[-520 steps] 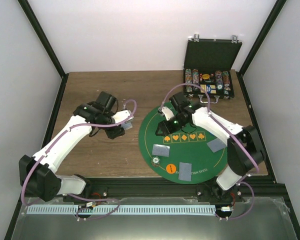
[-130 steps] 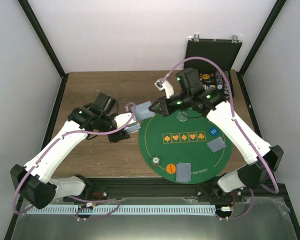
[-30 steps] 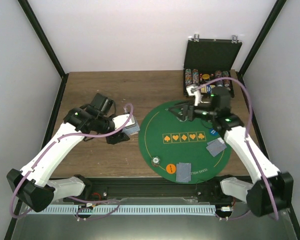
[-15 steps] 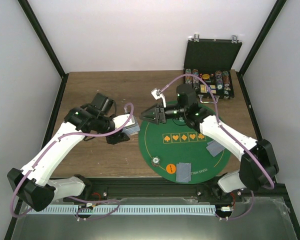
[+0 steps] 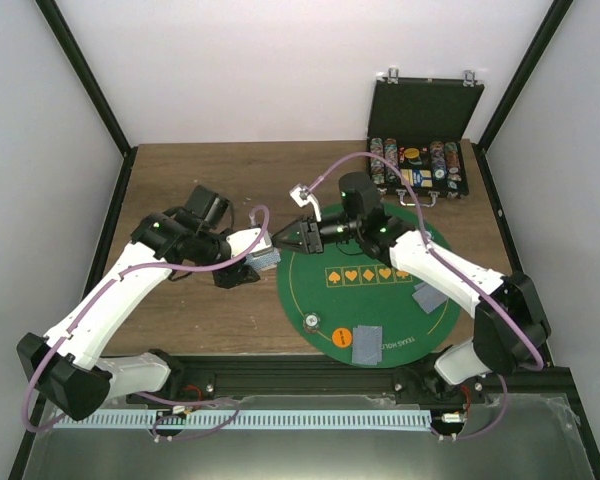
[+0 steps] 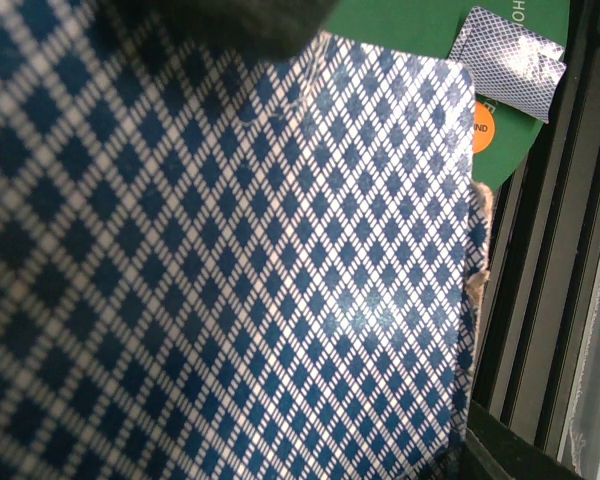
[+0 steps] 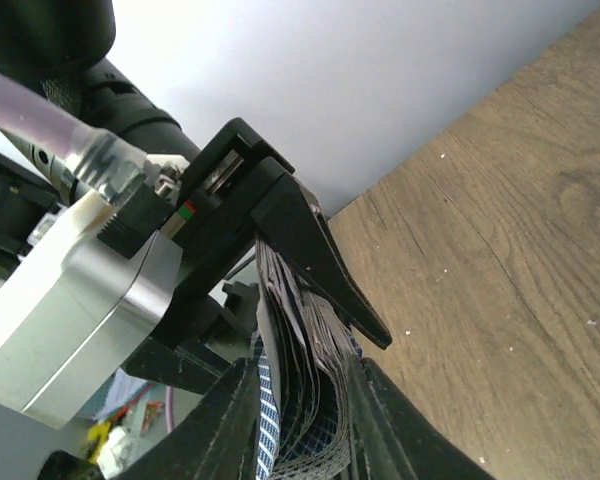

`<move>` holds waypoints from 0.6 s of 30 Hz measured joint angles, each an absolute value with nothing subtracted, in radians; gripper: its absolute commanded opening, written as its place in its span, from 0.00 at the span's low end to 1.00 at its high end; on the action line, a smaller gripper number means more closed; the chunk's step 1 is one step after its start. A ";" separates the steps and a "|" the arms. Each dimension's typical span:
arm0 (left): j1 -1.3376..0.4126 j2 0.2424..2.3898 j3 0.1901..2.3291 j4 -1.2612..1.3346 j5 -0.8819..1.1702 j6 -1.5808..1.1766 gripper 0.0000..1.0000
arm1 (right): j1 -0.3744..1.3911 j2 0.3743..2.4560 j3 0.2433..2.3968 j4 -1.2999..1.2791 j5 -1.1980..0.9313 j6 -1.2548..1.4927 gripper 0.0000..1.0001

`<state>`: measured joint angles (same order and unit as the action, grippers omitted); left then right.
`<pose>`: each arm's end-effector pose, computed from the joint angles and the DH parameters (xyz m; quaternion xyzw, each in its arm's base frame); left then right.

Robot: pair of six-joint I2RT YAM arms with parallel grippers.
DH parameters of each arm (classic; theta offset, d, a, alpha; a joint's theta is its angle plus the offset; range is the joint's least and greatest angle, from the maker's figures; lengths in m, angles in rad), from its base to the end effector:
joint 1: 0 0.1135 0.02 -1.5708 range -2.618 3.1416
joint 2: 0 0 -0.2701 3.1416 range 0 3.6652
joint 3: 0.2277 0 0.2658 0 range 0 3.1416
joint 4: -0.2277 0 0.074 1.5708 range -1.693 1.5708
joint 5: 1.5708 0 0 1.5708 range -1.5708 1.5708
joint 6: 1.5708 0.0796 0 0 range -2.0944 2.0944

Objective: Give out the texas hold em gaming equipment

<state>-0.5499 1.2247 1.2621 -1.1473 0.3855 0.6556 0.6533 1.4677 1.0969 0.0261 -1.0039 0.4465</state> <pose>0.1980 -0.1565 0.3049 0.5778 0.7623 -0.1744 0.2337 0.2492 0.2753 0.3048 -0.3493 0.6846 0.5991 0.2244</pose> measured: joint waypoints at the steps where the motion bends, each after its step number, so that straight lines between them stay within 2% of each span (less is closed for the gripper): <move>1: -0.550 1.225 1.262 -1.147 0.385 0.656 0.52 | 0.656 1.471 1.100 0.025 -1.003 0.442 0.21; 9: -0.550 1.226 1.262 -1.147 0.382 0.655 0.52 | 0.664 1.481 1.124 -0.015 -1.006 0.413 0.02; 18: -0.550 1.226 1.258 -1.146 0.372 0.654 0.52 | 0.656 1.437 1.151 -0.168 -0.950 0.314 0.01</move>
